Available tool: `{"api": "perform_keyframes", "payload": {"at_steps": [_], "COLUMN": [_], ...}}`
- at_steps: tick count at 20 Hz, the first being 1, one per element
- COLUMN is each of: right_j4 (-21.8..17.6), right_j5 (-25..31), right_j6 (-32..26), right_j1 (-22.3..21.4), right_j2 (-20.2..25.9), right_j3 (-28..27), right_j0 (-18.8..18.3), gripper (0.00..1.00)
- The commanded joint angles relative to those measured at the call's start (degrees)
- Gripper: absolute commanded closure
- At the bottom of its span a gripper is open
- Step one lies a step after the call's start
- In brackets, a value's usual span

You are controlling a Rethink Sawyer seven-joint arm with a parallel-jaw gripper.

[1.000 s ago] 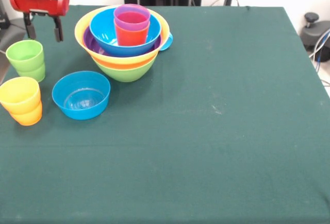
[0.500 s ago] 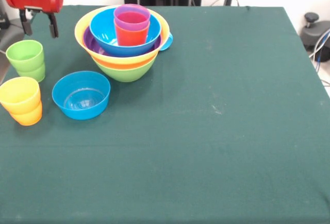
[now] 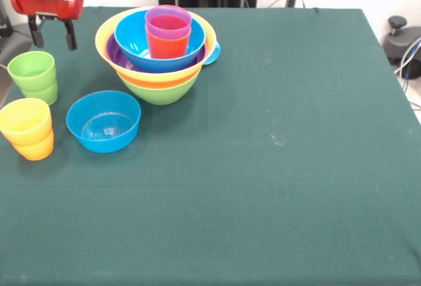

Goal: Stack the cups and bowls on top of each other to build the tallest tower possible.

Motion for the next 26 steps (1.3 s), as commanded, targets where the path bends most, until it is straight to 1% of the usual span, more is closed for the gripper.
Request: {"api": "perform_keyframes", "payload": {"at_steps": [1,7,11,26], "right_j4": [-5.3,-5.3,-4.4,-2.7], "right_j5": [-2.8,-2.5,-0.5,5.0], "right_j6": [-8.1,-7.4,-8.4,-12.4], "right_j1": [4.1,4.2,4.3,5.5], "right_j2": [3.9,4.2,4.9,7.3], "right_j3": [-0.3,-0.7,-1.6,-6.1], "right_j0": [1.9,1.9,1.5,0.7], "gripper": [0.0,0.0,0.0,0.0]}}
